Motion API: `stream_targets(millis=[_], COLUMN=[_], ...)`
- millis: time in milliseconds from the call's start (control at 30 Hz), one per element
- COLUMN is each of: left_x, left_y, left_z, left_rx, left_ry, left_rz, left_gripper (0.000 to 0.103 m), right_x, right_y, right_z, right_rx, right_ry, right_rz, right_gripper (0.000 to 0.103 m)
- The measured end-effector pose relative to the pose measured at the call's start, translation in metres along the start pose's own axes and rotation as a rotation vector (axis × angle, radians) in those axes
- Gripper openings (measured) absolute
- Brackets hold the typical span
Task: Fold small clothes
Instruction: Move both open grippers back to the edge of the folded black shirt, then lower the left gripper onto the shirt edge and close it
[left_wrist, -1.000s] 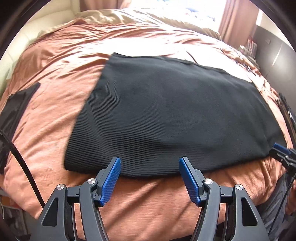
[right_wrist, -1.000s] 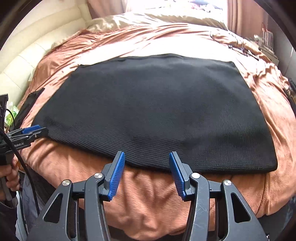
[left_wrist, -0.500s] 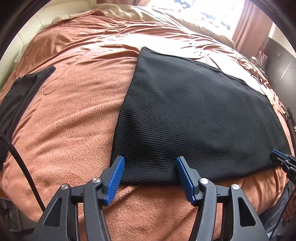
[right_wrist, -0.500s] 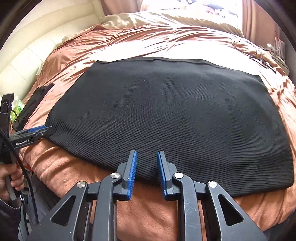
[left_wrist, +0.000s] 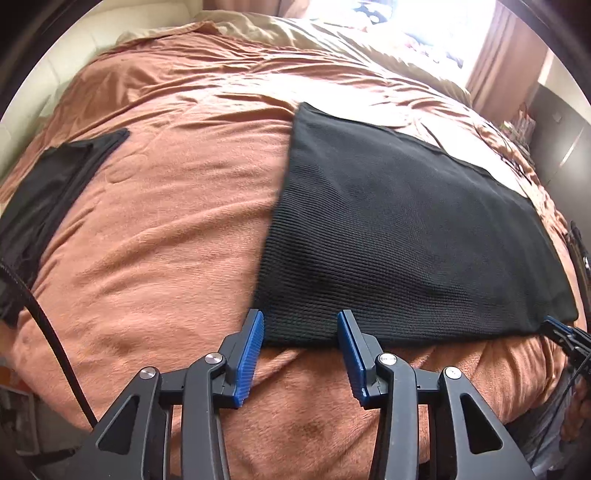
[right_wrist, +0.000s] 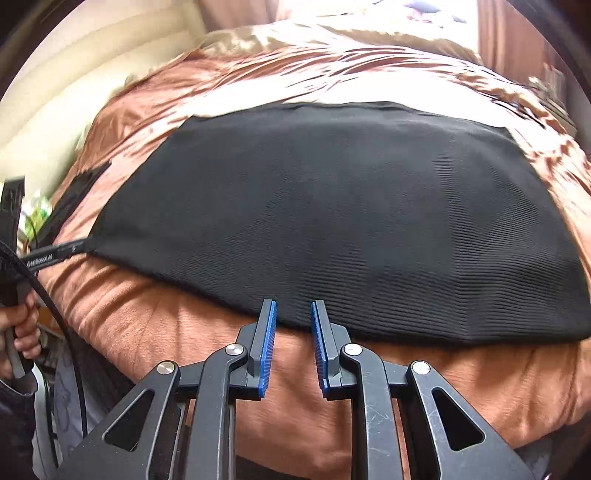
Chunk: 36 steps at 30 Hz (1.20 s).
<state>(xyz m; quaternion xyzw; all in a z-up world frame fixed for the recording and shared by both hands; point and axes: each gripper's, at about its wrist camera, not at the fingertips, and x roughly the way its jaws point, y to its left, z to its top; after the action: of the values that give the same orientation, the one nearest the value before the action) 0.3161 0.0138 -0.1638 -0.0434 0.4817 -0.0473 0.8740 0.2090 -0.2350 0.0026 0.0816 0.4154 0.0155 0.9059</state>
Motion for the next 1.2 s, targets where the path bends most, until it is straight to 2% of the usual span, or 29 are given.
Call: stream_targets(millis=[67, 200, 400, 533, 600, 700, 800, 900, 1200], left_x=[-0.005, -0.01, -0.011, -0.008, -0.008, -0.011, -0.011, -0.01, -0.003], left_y=[0.005, 0.023, 0.029, 0.032, 0.032, 0.03, 0.03, 0.033, 0.043], left_z=[0.001, 0.002, 0.004, 0.005, 0.006, 0.004, 0.001, -0.004, -0.014], left_rx=[-0.006, -0.081, -0.107, -0.138, -0.163, -0.183, -0.206, -0.245, -0.352], left_ry=[-0.02, -0.017, -0.013, 0.0, 0.008, 0.001, 0.002, 0.007, 0.026], left_rz=[0.038, 0.025, 0.013, -0.031, -0.067, -0.083, -0.115, -0.146, -0.25], left_gripper=[0.045, 0.045, 0.045, 0.046, 0.051, 0.056, 0.057, 0.057, 0.057], right_x=[-0.012, -0.027, -0.043, -0.047, -0.053, -0.058, -0.067, -0.072, -0.088], right_y=[-0.024, -0.068, -0.129, -0.153, -0.168, -0.174, -0.175, -0.175, -0.17], right_z=[0.0, -0.007, -0.026, -0.04, -0.048, -0.057, -0.065, -0.069, -0.064], right_rx=[0.046, 0.153, 0.312, 0.403, 0.448, 0.495, 0.501, 0.508, 0.462], right_ry=[-0.023, -0.056, -0.084, -0.088, -0.099, -0.113, -0.119, -0.123, -0.176], right_rz=[-0.01, -0.024, -0.066, -0.104, -0.125, -0.135, -0.161, -0.148, -0.133], right_gripper=[0.016, 0.016, 0.016, 0.016, 0.016, 0.014, 0.014, 0.014, 0.014])
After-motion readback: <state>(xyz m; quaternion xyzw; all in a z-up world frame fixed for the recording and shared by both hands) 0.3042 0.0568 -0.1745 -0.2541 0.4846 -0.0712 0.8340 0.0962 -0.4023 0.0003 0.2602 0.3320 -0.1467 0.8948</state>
